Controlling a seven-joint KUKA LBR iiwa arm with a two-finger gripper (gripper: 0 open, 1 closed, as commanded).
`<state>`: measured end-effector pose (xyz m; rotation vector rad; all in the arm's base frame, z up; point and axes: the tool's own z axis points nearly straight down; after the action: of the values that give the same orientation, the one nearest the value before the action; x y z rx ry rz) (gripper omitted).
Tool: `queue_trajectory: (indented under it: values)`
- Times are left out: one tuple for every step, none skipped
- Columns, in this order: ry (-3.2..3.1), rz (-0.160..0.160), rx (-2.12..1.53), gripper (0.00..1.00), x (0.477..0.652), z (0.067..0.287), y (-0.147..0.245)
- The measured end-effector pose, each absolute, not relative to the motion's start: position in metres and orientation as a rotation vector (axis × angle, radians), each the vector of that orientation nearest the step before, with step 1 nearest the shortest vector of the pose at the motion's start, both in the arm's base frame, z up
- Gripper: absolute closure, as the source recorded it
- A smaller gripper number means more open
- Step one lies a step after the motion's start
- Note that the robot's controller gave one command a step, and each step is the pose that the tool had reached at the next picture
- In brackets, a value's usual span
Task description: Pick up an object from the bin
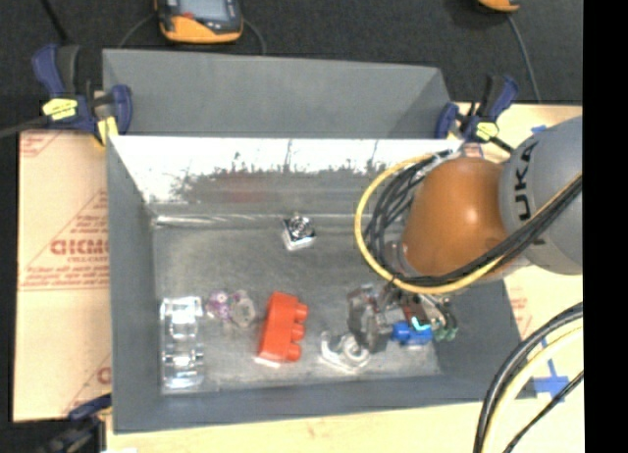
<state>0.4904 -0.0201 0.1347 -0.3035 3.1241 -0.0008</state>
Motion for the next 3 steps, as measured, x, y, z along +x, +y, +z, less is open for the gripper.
queue_trajectory:
  values:
    - [3.084, -0.007, -0.572, 0.0, 0.506, 0.115, -0.128]
    - [3.093, -0.001, -0.531, 0.0, 0.503, 0.069, -0.138]
    - [3.088, -0.004, -0.533, 1.0, 0.505, 0.072, -0.138]
